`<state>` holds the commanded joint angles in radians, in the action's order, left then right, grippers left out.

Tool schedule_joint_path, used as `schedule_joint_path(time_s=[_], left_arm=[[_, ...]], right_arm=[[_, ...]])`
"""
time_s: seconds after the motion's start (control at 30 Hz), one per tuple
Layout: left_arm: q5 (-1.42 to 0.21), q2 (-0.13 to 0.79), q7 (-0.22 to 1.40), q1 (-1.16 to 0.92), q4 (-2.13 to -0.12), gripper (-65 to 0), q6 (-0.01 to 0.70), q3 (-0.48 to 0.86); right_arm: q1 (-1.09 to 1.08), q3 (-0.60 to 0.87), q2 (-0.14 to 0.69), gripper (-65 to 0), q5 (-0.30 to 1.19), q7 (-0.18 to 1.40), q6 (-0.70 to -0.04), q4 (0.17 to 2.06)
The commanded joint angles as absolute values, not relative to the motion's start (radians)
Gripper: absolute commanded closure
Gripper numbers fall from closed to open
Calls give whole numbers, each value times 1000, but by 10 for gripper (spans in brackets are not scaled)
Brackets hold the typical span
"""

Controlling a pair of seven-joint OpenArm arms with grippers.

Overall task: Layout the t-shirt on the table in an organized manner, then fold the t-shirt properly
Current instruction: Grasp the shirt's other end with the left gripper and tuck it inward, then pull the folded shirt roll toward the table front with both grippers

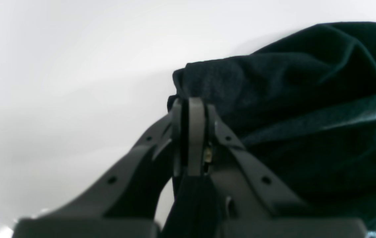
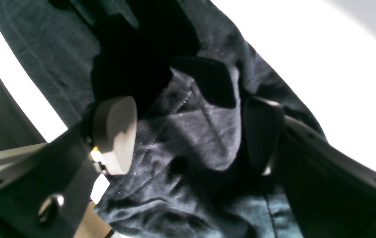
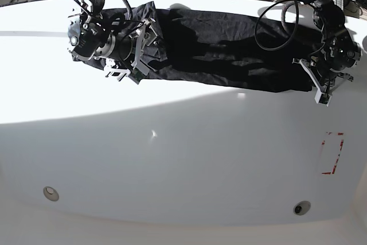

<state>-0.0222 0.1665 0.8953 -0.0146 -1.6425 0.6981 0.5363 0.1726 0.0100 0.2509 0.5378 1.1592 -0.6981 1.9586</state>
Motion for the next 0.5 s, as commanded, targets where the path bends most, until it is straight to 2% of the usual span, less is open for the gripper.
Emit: schedule_joint_path(time_s=[0.37,0.5], left_arm=[[-22,171,900,-73,-1773,0,698,536],[-22,171,963,-93,-1811,0,698,536]], right_arm=[[170,10,251,-488,538,1159,-698,1933],[154,10,251,-488,538,1159,-698,1911]])
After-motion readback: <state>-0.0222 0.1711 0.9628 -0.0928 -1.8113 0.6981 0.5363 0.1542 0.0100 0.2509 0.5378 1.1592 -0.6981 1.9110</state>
